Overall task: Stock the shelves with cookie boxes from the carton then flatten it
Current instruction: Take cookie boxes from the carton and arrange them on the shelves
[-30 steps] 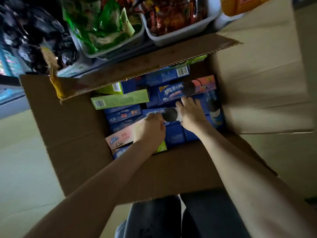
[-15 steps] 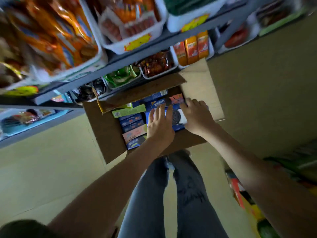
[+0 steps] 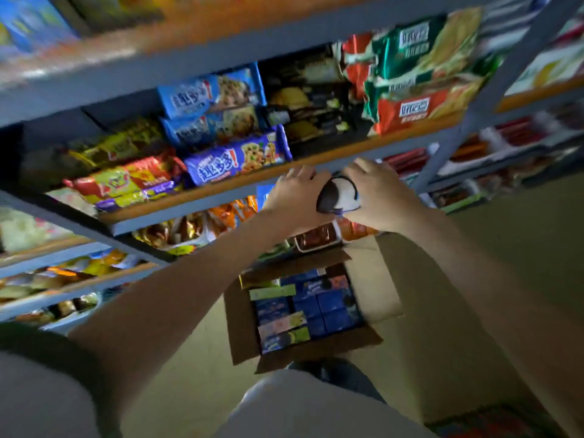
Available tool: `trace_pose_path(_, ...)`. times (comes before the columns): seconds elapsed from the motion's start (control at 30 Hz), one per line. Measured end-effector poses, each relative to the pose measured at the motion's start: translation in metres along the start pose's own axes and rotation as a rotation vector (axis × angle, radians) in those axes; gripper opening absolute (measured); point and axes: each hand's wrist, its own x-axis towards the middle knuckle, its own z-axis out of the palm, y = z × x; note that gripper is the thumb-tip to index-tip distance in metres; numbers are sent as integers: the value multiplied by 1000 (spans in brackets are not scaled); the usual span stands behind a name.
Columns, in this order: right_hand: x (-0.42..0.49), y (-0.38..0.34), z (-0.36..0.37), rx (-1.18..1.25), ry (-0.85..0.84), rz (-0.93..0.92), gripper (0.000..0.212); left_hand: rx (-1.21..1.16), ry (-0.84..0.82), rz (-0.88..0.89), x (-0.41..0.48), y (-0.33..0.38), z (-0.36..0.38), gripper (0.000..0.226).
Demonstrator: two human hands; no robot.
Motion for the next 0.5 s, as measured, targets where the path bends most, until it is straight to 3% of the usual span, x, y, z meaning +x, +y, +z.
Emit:
trace_pose_path(0.27, 35, -46, -150, -159, 382, -227, 36, 46, 486, 114, -14, -1, -151, 68)
trace_pose_path(0.5, 45, -89, -235, -194, 647, -344, 41, 394, 801, 173, -44, 4, -248, 54)
